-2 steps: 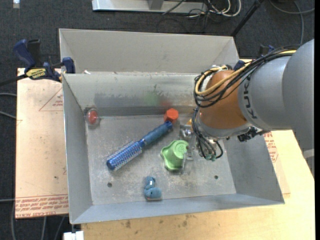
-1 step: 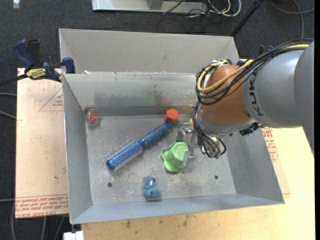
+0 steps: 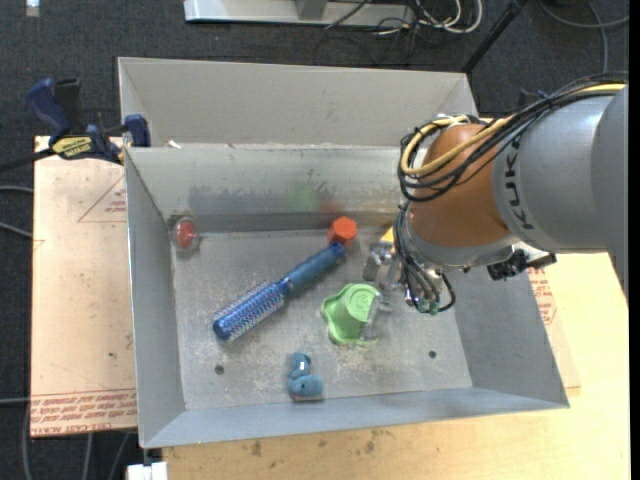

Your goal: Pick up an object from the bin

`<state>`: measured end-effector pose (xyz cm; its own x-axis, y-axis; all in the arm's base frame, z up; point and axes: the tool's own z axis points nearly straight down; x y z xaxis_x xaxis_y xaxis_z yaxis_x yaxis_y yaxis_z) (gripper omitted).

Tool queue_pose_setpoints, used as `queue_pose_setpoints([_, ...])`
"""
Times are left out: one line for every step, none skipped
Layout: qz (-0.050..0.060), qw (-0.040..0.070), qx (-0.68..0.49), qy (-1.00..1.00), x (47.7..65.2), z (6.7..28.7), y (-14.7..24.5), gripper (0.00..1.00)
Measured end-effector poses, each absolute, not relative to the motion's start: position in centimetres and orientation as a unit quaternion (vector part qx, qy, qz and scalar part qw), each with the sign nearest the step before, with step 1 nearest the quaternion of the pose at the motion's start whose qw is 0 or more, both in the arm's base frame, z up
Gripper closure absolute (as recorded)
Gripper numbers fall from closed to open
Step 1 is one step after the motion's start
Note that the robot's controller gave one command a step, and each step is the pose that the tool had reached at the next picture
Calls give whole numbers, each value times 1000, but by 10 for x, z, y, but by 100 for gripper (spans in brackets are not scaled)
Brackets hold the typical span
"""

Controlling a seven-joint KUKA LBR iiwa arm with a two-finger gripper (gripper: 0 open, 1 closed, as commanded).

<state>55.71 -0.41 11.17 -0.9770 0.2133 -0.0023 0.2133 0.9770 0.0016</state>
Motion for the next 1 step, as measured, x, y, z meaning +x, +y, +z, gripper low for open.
queue_pose_setpoints([0,-3,192,981,555,70,2,0])
